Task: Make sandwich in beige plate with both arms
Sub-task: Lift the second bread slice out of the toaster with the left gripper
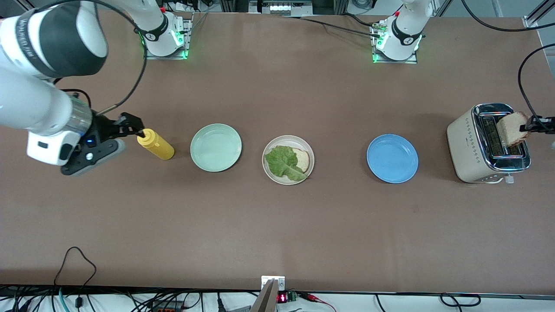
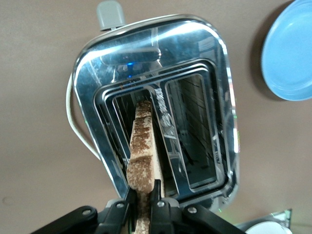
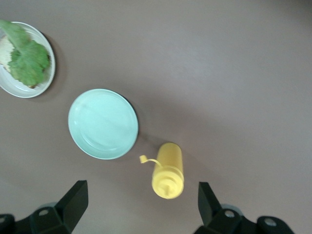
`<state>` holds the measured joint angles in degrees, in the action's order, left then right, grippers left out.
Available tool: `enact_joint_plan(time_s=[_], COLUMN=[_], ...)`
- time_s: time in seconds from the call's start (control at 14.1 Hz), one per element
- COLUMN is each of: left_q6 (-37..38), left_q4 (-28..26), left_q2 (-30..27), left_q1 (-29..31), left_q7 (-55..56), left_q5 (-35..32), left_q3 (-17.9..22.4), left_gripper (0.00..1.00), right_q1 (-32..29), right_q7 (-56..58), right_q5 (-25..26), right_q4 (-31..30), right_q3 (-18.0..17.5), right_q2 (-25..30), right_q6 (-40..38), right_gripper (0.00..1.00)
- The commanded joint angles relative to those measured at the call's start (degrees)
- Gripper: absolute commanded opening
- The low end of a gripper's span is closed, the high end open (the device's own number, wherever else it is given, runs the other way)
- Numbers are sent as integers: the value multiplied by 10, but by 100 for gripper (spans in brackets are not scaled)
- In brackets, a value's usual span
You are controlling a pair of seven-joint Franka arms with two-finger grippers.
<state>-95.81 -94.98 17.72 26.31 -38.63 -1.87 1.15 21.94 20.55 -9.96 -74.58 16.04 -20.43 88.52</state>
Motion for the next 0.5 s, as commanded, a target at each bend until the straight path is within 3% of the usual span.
enact_joint_plan(time_s=[0.0, 0.07, 0.21, 0.36, 0.43], left_q6=[79, 100, 128, 151, 160], left_q4=[68, 88, 120, 142, 152], left_q2=[-8, -8, -8, -8, -8], left_q1=[2, 1, -5, -6, -6], left_q7=[-6, -6, -7, -12, -5], left_q5=[-3, -3, -2, -1, -1], left_q3=[-8, -9, -13, -43, -57], left_gripper=[1, 1, 1, 1, 1], right_q1=[-58, -78, -137, -183, -193], right_q7=[-28, -40, -115, -189, -206], right_q5=[27, 35, 82, 112, 115], right_q4=[-34, -40, -61, -80, -93], right_q3=[-47, -62, -128, -188, -200], right_q2=[28, 34, 59, 85, 99], right_q6=[7, 7, 4, 2, 8], right_gripper=[100, 100, 100, 100, 100])
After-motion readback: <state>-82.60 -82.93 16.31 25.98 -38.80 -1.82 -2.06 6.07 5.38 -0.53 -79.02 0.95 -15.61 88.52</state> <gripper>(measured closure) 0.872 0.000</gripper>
